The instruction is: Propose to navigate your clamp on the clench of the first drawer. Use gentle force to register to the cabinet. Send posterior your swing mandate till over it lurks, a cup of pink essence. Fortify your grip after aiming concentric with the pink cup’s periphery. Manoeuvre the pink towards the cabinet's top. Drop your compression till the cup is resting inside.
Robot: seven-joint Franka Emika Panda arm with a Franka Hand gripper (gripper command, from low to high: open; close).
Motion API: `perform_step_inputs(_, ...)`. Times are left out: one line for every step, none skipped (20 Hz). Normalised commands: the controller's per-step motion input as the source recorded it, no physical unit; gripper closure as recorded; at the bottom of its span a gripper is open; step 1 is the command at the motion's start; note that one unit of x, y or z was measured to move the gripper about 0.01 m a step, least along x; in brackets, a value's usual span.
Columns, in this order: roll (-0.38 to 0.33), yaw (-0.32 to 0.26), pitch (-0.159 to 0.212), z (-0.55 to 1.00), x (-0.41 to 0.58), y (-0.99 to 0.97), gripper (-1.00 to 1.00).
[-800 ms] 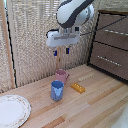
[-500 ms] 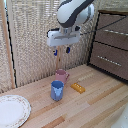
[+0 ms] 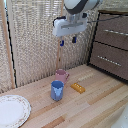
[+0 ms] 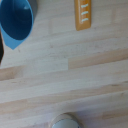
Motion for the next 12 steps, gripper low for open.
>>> perform_step_inputs(-0.300,0.136,-0.042,0.08,-0.160,-0.33,-1.00)
perform_step_inputs(-0.309,0.138,-0.049,0.05,-0.146,-0.31,-1.00)
perform_step_inputs(-0.314,0.138,-0.055,0.03,-0.134,-0.30,-1.00)
perform_step_inputs(-0.322,0.138,-0.063,0.01,-0.117,-0.30,-1.00)
perform_step_inputs(-0.332,0.132,-0.065,0.00,-0.094,-0.30,-1.00)
perform_step_inputs(-0.336,0.129,-0.074,0.00,-0.083,-0.30,-1.00)
perform_step_inputs(-0.340,0.129,-0.079,0.00,-0.069,-0.30,-1.00)
perform_step_inputs(-0.342,0.127,-0.085,0.00,-0.057,-0.30,-1.00)
perform_step_inputs(-0.342,0.129,-0.092,0.00,-0.046,-0.30,-1.00)
perform_step_inputs(-0.342,0.130,-0.101,0.00,-0.037,-0.29,-1.00)
perform_step_inputs(-0.339,0.134,-0.110,0.00,-0.034,-0.29,-1.00)
perform_step_inputs(-0.339,0.134,-0.110,0.00,-0.034,-0.29,-1.00)
